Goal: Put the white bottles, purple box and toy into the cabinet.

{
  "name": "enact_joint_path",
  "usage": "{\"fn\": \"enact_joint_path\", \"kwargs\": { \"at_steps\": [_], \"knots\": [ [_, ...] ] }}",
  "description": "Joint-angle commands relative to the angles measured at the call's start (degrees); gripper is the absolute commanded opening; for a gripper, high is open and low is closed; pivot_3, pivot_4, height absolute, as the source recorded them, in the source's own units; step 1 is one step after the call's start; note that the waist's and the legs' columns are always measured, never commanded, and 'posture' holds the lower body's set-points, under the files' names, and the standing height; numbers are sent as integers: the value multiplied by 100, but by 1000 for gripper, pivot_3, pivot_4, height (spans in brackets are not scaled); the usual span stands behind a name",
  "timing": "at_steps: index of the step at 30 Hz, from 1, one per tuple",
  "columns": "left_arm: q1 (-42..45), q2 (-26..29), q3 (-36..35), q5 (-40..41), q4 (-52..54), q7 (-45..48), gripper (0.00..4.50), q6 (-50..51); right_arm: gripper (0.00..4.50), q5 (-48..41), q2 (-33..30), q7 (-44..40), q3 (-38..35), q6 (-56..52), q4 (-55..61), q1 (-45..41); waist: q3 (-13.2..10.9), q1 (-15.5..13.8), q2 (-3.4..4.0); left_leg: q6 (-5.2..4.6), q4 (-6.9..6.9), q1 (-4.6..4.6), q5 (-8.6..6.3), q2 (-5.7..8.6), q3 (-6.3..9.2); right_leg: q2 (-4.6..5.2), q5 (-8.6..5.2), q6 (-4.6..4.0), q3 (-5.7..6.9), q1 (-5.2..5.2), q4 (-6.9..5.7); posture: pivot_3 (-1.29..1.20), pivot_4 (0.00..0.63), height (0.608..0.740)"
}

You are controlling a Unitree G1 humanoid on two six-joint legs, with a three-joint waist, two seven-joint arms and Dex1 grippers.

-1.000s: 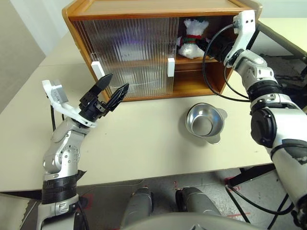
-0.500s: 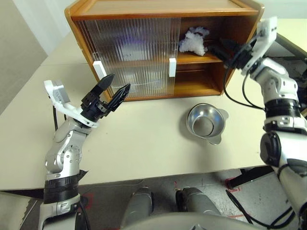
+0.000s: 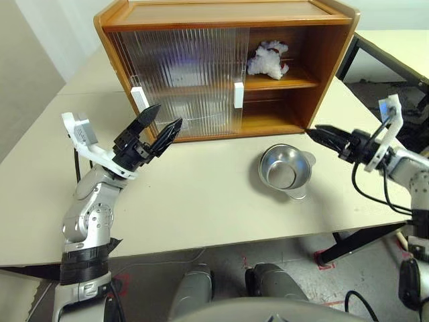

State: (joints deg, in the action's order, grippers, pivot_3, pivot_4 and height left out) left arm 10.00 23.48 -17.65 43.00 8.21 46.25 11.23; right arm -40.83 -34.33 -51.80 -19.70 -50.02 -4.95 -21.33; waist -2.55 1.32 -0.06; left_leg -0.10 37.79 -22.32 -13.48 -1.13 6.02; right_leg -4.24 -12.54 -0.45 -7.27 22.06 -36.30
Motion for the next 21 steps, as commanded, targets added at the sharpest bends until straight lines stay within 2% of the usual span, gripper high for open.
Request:
{"fn": "enact_joint_path", "kwargs": {
  "at_steps": [1, 3, 9, 21],
  "knots": [
    [36, 7, 40, -20, -77, 36, 4500, 40, 4447, -363, -68, 311, -328, -577, 7, 173, 0, 9, 1, 15, -1, -2, -9, 0, 0, 0, 0, 0, -1, 2, 0, -41, 60, 740],
    [29, 10, 38, -14, -59, 34, 4500, 51, 4447, -551, -45, 489, -536, -816, -106, 190, -1, 24, 2, 37, -3, -7, -22, 0, 1, 1, -4, 1, -2, 7, 1, -40, 61, 740],
    [-23, 22, 31, 2, 53, -10, 4500, 102, 4447, -1009, 59, 911, -1068, -1353, -701, 32, -1, 33, 1, 23, -9, -16, -18, 0, 2, 0, -27, 5, -4, 19, 1, -37, 61, 740],
    [-53, 53, -15, 27, 179, -100, 4500, 177, 4447, -1201, 363, 1354, -1272, -1593, -1585, -94, -1, -2, 1, -10, -9, -49, -37, 1, 1, -2, -57, 30, -4, 43, 1, -14, 67, 740]
  ]
}}
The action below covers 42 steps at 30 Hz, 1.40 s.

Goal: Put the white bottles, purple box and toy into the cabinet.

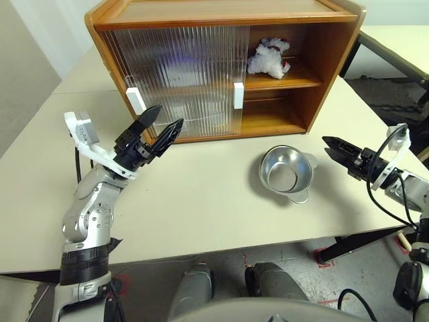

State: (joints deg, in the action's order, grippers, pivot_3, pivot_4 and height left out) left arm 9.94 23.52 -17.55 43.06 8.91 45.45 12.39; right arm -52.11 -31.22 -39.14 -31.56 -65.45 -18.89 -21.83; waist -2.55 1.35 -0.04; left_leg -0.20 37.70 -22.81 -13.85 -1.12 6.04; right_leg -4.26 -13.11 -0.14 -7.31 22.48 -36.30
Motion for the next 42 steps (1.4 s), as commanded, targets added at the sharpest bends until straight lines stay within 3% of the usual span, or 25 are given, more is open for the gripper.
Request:
{"fn": "enact_joint_path", "kwargs": {
  "at_steps": [1, 29, 33, 42],
  "knots": [
    [-58, 54, -33, 25, 117, -21, 4500, 62, 4447, -70, 59, 92, -91, -41, -229, -44, 0, -10, 0, 0, 0, 0, 0, 1, 0, 0, -1, 1, 0, 0, 0, -14, 67, 740],
    [-266, 119, -171, 26, 245, -53, 4500, 48, 4447, -8, 252, 28, 72, -330, -1084, -28, -11, -102, 5, 9, -3, -2, -15, 0, 6, 2, -15, -14, -2, 3, -1, 19, 79, 740],
    [-258, 140, -173, 37, 259, -62, 4500, 71, 3565, -1, 220, 14, 71, -314, -1123, -31, -13, -104, 5, 11, -4, -3, -17, 0, 6, 2, -16, -16, -3, 3, -1, 23, 80, 740],
    [-199, 173, -176, 40, 234, -70, 4500, 94, 106, 134, 135, -26, 72, -66, -1276, -131, -14, -107, 4, 10, -5, -3, -21, 0, 6, 3, -21, -18, -3, 4, -1, 19, 79, 740]
  ]
}}
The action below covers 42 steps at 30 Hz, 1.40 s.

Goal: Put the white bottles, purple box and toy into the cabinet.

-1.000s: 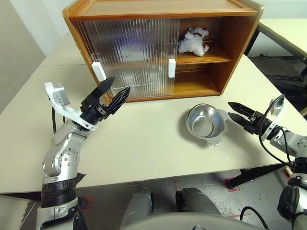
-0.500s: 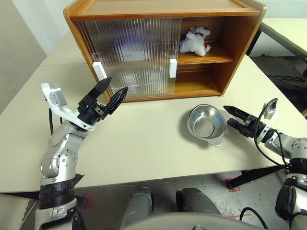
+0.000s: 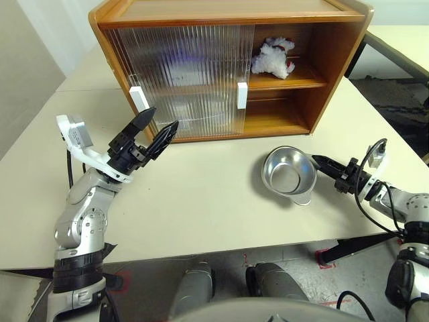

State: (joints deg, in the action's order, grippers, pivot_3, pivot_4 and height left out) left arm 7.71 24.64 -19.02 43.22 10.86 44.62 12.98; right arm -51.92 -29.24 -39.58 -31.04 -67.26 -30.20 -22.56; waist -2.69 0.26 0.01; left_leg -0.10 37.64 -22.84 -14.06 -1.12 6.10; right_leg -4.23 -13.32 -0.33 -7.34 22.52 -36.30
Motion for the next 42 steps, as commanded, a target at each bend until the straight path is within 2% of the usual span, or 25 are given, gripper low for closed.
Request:
{"fn": "enact_joint_path", "kwargs": {
  "at_steps": [1, 11, 23, 25, 27, 42],
  "knots": [
    [31, 66, -33, 24, 23, 19, 4500, 32, 45, 132, -68, 9, 20, 135, -175, -82, 0, 3, -1, 0, 1, 1, -1, -1, 0, 0, 0, 0, 0, 0, 0, 18, 77, 740],
    [69, 93, -43, 12, -62, 57, 4500, 5, 45, 36, 59, 79, -122, 169, -280, -236, 0, -11, -1, 0, 3, 0, -1, 0, 0, 1, 1, -1, -1, -1, 0, 15, 74, 740],
    [92, 89, -14, -20, -88, 89, 4500, 2, 45, -408, 657, 819, -762, 328, -276, -820, -1, -9, 1, -2, 0, -4, -2, -2, 0, 1, 4, -7, -1, 9, -1, 13, 67, 740],
    [92, 85, -12, -24, -86, 92, 4500, -2, 45, -437, 720, 918, -844, 404, -322, -922, -1, -8, 1, -3, -4, -4, -2, -2, 0, 0, 31, -54, -1, 11, -1, 14, 65, 740],
    [95, 83, -13, -24, -87, 97, 4500, -2, 45, -510, 797, 1064, -952, 527, -442, -1083, -1, -8, 1, -3, -8, -4, -3, -2, 0, 0, 31, -57, 0, 12, -1, 14, 65, 740],
    [96, 76, 8, -22, 0, 49, 4500, 33, 45, -933, 1414, 1946, -1419, 1055, -550, -1505, 0, -12, 3, -10, -17, -2, -6, -8, 0, -2, 51, -25, 9, 17, -2, 18, 57, 740]
  ]
}}
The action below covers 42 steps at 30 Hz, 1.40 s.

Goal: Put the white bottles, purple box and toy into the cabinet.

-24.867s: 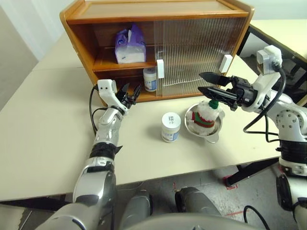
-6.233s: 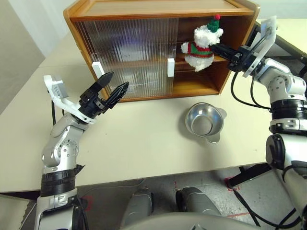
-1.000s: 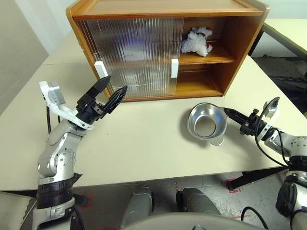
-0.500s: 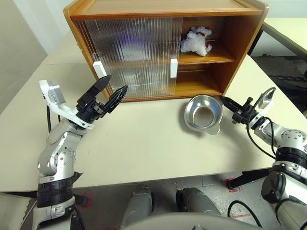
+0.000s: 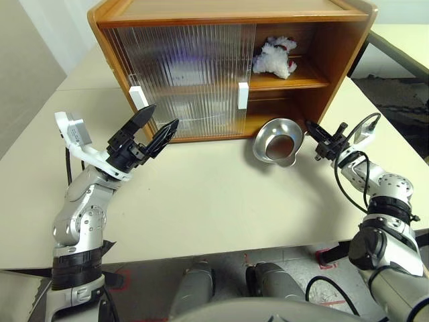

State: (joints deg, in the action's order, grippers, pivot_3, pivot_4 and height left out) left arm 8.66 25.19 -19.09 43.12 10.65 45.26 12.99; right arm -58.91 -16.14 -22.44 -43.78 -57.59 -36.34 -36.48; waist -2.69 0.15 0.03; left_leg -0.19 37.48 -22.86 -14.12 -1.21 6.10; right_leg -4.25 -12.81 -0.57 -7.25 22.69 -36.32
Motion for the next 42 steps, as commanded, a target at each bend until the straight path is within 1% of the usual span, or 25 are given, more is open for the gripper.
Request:
{"fn": "enact_joint_path", "kwargs": {
  "at_steps": [1, 5, 8, 14, 18, 24, 37, 40, 42],
  "knots": [
    [0, 24, 14, -9, 20, -16, 4500, 34, 45, -285, 138, 309, -186, 110, 73, -132, 0, 0, 0, 0, 1, 0, 0, 0, 0, 0, 0, 0, 0, 0, 0, 18, 57, 740],
    [-11, 36, 7, 1, 30, -18, 4500, 39, 45, -627, 319, 792, -455, 333, 125, -284, 0, 5, 1, 0, 1, 1, 0, -2, 0, 0, 1, -3, 1, 0, -1, 19, 60, 740],
    [-11, 46, 16, -5, 37, -23, 4500, 52, 45, -854, 587, 1206, -659, 771, 198, -427, 0, 6, 1, 0, 1, 2, 0, -4, -1, 0, 3, -5, 1, 2, -3, 19, 60, 740],
    [-5, 87, 43, -24, 45, -15, 4500, 64, 45, -891, 881, 1329, -569, 1503, 197, -487, 1, 5, 2, 0, -2, 1, 0, -6, 2, 0, 1, -12, 6, 6, -4, 19, 60, 740],
    [9, 113, 22, -7, 75, -44, 4500, 95, 45, -842, 1012, 1272, -489, 1890, 65, -531, 1, 5, 2, 0, -6, -5, 0, -6, 1, 0, 2, -12, 6, 13, -4, 24, 65, 740],
    [-2, 171, -25, 16, 124, -71, 4500, 141, 45, -824, 1122, 1103, -548, 2589, -463, -667, 1, 6, 3, 0, -12, -4, 0, -8, 2, 0, 4, -17, 7, 18, -8, 31, 67, 740],
    [-116, 250, -108, 74, 297, -156, 4500, 218, 45, -618, 1045, 296, -620, 4003, -2201, -1139, 0, 4, 4, 0, -17, -5, 0, -10, 2, 1, 4, -35, 7, 21, -9, 53, 69, 740],
    [-156, 282, -147, 91, 350, -182, 4500, 242, 45, -519, 1042, 130, -685, 4592, -2756, -1389, 0, 0, 4, 0, -18, -5, 0, -12, 1, 0, 5, -42, 7, 22, -11, 59, 69, 740],
    [-188, 296, -176, 102, 371, -195, 4500, 238, 45, -505, 1037, 40, -722, 4801, -2995, -1481, 0, -3, 4, 1, -19, -4, 0, -12, 2, 0, 5, -47, 8, 22, -11, 64, 69, 740]
  ]
}}
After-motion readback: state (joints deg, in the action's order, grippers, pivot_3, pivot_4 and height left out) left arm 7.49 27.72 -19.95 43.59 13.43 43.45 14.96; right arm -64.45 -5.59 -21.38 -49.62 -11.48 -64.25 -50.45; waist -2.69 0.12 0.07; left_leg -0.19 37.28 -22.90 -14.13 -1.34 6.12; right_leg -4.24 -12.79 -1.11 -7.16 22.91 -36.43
